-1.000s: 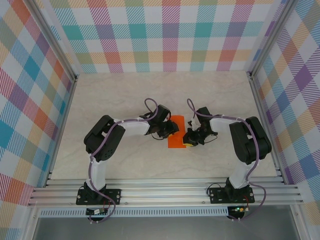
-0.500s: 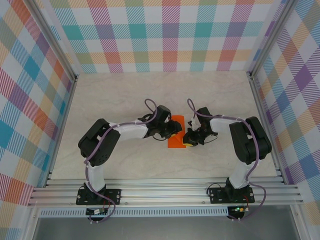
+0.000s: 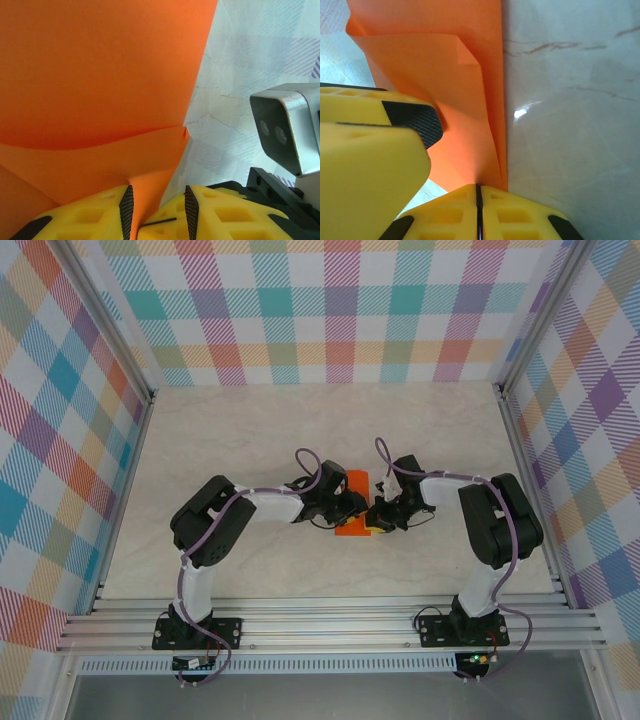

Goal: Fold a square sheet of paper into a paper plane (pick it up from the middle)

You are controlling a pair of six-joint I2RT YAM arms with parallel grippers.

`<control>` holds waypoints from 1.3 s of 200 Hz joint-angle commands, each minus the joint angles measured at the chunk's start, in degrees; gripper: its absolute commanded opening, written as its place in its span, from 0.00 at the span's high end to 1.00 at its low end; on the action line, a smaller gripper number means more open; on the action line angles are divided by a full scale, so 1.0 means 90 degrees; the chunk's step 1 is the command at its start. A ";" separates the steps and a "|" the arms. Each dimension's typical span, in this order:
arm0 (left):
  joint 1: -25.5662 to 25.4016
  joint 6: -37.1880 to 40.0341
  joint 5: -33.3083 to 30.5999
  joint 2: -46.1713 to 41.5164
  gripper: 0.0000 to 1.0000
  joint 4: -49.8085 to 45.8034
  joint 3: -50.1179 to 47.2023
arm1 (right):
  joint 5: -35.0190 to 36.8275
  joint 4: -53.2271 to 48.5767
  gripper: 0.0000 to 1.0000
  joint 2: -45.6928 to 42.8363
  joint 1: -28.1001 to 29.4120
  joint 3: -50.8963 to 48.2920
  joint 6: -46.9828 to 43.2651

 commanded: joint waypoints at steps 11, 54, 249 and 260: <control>-0.0035 0.0079 -0.0359 0.0170 0.65 0.0040 -0.0145 | 0.0549 -0.0082 0.92 0.0294 0.0030 -0.0230 0.0013; 0.0130 0.0416 -0.0720 0.0109 0.65 -0.0290 -0.0146 | 0.0703 -0.0231 0.94 0.0284 0.0030 -0.0230 -0.0051; 0.1403 0.1146 -0.0571 -0.0002 0.64 -0.0277 -0.0248 | 0.0771 -0.0302 0.95 0.0340 0.0030 -0.0182 -0.0032; 0.1472 0.1149 -0.0526 -0.0047 0.64 -0.0235 -0.0282 | 0.0754 -0.0281 0.95 0.0340 0.0029 -0.0191 -0.0046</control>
